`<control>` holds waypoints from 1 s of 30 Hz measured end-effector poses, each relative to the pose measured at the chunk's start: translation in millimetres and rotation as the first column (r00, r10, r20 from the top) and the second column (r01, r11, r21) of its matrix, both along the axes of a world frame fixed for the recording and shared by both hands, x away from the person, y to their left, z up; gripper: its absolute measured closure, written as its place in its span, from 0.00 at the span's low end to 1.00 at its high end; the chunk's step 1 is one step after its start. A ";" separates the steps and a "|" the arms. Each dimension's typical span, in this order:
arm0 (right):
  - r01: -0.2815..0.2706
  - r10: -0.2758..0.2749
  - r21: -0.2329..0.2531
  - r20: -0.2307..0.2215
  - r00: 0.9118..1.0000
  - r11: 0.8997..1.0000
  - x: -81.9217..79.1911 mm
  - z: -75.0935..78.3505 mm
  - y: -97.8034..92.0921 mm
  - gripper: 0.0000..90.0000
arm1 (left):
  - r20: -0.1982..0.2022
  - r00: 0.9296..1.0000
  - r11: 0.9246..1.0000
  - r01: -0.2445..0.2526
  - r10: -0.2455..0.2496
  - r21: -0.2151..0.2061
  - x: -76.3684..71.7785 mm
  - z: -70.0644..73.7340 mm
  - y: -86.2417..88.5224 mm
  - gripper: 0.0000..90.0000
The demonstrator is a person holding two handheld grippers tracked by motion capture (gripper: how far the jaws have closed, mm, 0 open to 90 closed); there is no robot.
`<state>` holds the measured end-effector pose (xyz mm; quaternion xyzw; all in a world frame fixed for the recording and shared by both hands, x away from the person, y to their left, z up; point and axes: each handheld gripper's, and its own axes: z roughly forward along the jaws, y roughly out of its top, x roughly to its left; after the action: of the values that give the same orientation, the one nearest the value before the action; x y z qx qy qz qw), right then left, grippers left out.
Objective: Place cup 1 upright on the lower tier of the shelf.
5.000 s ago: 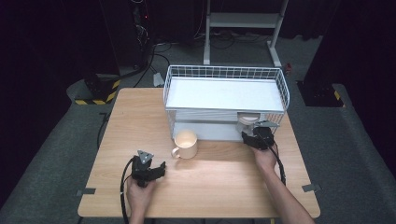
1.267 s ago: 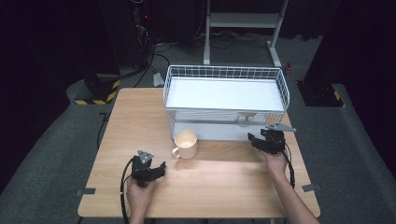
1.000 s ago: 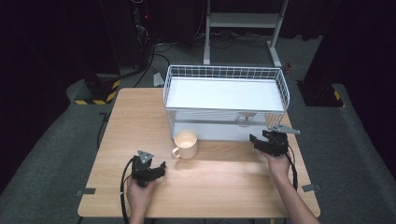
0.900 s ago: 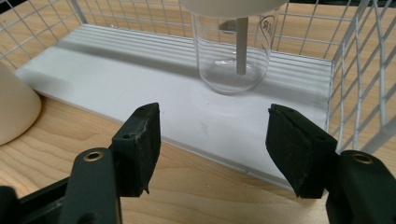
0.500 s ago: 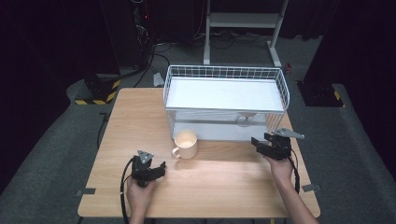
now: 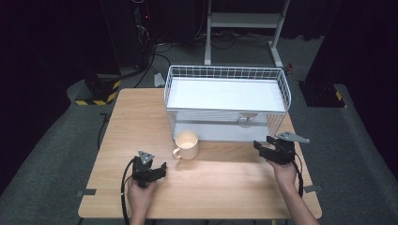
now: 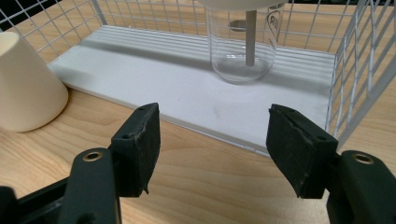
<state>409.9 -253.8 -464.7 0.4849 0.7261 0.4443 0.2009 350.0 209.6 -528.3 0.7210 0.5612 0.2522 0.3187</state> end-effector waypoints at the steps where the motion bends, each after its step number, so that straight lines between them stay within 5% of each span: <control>1: 0.002 -0.002 0.002 -0.001 1.000 1.000 -0.9 0.0 -0.2 0.40 | 0.000 1.000 1.000 0.000 0.000 0.000 0.0 0.0 0.0 0.26; 30: 0.030 -0.030 0.006 -0.016 0.999 1.000 -32.0 -21.7 -22.0 0.40 | 0.000 1.000 1.000 0.000 0.000 0.000 0.0 0.0 0.0 0.26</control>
<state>377.8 -275.8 -486.4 0.5000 0.7188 0.4395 0.2004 350.0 209.6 -528.3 0.7211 0.5612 0.2522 0.3186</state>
